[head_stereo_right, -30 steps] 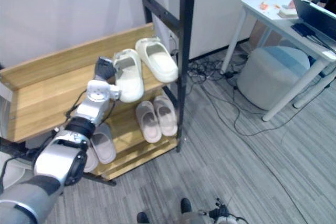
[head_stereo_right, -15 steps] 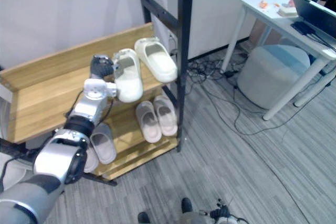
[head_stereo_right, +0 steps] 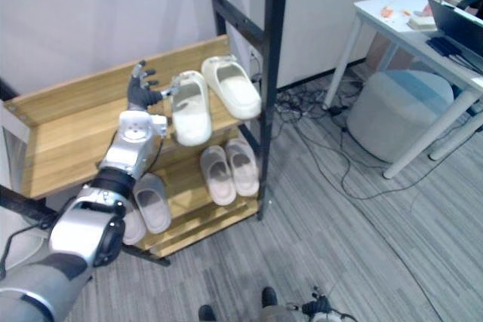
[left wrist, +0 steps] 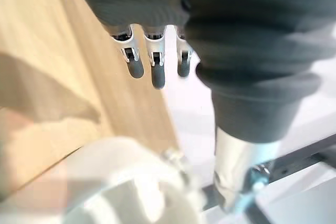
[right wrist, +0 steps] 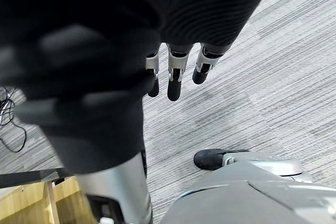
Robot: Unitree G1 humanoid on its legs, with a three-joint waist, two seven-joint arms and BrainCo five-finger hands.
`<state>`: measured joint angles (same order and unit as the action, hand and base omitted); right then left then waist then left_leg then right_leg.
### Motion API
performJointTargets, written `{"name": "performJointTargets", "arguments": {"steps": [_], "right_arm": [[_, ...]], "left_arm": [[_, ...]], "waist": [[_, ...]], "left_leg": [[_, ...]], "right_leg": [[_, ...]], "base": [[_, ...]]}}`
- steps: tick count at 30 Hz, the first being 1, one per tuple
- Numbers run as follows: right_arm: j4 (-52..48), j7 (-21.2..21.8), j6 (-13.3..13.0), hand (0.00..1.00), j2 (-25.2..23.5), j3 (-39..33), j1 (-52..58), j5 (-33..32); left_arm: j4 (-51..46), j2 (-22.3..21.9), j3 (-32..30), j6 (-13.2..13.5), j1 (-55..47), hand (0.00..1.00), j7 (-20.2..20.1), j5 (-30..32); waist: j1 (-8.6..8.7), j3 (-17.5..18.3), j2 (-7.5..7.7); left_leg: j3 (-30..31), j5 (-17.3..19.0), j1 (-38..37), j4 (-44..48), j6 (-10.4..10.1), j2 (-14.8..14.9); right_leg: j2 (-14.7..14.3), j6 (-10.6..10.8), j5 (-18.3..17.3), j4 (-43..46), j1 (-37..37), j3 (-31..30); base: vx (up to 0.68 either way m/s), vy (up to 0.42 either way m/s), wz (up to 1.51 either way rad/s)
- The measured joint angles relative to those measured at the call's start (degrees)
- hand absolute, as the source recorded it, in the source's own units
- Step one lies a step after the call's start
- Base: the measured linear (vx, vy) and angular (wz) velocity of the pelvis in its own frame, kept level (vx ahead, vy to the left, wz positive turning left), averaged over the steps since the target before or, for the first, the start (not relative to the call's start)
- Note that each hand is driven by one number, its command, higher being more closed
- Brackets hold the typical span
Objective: Organize the slippers on the shoe rack
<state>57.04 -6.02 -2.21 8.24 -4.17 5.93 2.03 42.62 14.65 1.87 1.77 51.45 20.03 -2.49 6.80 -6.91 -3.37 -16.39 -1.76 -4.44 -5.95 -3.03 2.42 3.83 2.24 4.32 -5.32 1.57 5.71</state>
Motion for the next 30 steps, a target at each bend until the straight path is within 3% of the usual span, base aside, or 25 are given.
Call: {"name": "performJointTargets", "arguments": {"steps": [6,12,18,26,30], "right_arm": [[0.0,-0.2,0.5,0.00,0.1,0.1,0.3,-0.5],[0.1,-0.4,1.0,0.00,0.6,2.2,0.2,-0.5],[0.2,-0.4,1.5,0.00,0.7,2.7,0.3,-0.5],[0.3,-0.9,1.6,0.00,0.3,4.5,0.3,-0.9],[0.3,-0.9,1.6,0.00,0.3,4.6,0.2,-0.9]], "left_arm": [[-8.8,-0.5,-0.2,0.7,-7.0,0.00,0.1,-2.9],[-21.0,-4.2,1.2,3.0,-17.0,0.00,-0.1,-6.7],[-23.1,-6.6,4.4,3.3,-21.5,0.00,-0.7,-9.9],[-23.1,-7.2,7.3,4.1,-24.1,0.00,-2.9,-13.8],[-23.1,-7.6,9.1,4.1,-25.4,0.00,-3.9,-15.2]], "waist": [[-0.59,0.0,0.06],[-1.26,0.2,0.43],[-2.48,0.3,0.74],[-2.95,1.2,2.32],[-2.93,1.3,2.38]], "left_leg": [[2.1,-0.2,-0.2,0.0,0.2,-0.2],[4.7,-0.4,-0.5,0.0,0.5,-0.5],[6.7,-0.6,-0.6,0.0,0.9,-0.9],[9.1,-0.8,0.3,0.0,0.7,-1.1],[9.1,-0.9,0.3,0.0,0.8,-1.1]], "right_leg": [[0.3,0.3,-0.4,-0.1,1.3,2.0],[0.9,0.7,-0.9,-0.2,3.1,4.7],[1.4,1.0,-1.3,-0.2,4.1,6.8],[1.6,1.1,-1.9,-0.2,4.5,9.3],[1.6,1.2,-2.1,-0.2,4.5,9.3]], "base": [[-0.02,-0.013,0.18],[-0.01,-0.007,0.21],[-0.03,0.006,0.22],[-0.01,0.001,0.16],[0.00,0.000,0.00]]}}
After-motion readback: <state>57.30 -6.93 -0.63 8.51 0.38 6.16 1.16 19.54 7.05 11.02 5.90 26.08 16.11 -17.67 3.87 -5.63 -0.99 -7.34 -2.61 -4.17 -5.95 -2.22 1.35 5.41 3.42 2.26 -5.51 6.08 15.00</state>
